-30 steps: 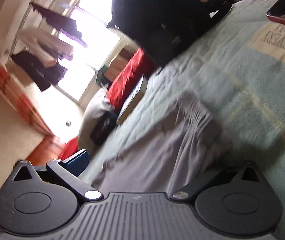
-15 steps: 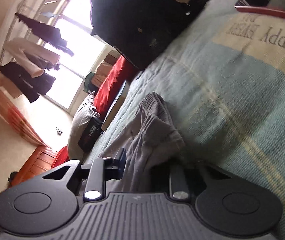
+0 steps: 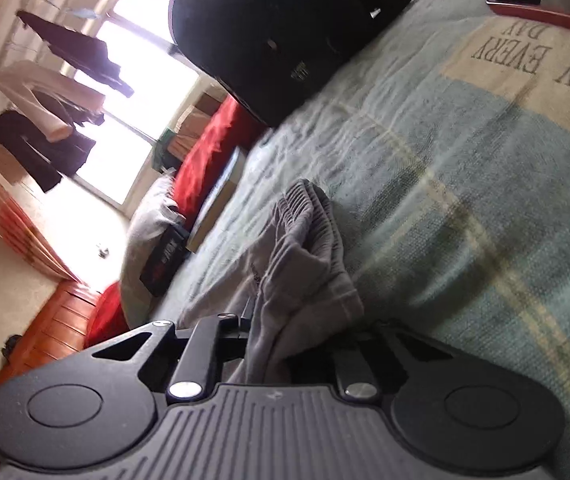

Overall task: Fold clothes
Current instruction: 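Grasp the grey waistband with the right gripper and lift it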

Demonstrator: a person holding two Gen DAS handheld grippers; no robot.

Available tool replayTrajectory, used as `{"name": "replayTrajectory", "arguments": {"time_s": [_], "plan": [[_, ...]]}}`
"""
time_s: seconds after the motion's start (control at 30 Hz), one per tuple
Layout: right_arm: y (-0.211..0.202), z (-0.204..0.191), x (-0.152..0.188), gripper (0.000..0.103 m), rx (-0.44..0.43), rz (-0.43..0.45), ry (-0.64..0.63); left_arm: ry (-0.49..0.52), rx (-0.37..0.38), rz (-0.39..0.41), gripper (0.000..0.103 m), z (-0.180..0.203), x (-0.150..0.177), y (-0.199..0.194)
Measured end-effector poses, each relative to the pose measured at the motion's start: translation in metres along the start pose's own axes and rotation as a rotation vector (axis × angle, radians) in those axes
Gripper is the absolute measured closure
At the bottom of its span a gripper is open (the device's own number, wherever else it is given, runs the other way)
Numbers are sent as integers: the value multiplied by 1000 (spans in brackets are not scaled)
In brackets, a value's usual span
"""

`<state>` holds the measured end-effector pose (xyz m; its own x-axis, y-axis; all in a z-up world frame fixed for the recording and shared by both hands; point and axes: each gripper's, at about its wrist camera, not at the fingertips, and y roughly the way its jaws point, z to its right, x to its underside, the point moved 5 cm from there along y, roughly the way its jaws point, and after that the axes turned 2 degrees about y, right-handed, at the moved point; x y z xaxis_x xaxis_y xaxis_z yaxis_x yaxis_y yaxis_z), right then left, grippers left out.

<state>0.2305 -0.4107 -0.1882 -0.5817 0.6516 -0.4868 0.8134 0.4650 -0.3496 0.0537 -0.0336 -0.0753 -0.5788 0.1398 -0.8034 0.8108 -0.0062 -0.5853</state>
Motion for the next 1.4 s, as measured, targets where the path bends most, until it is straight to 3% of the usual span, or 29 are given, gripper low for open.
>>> {"name": "replayTrajectory", "arguments": {"time_s": [0.2,0.5,0.83,1.23,1.4], "plan": [[-2,-12,-3,93,37,-27,-62,18,19,-13,12,-7,-2,-6],[-3,-88,-1,93,124,-40,-355,2,26,-35,12,-44,-2,-20],[10,-180,31,93,5,-113,-521,-12,48,-46,12,-72,1,-22],[44,-270,96,93,-79,-248,-757,-52,18,-62,12,-121,12,-32],[61,-296,123,93,-97,-312,-827,-19,37,-81,12,-136,16,-35]]}}
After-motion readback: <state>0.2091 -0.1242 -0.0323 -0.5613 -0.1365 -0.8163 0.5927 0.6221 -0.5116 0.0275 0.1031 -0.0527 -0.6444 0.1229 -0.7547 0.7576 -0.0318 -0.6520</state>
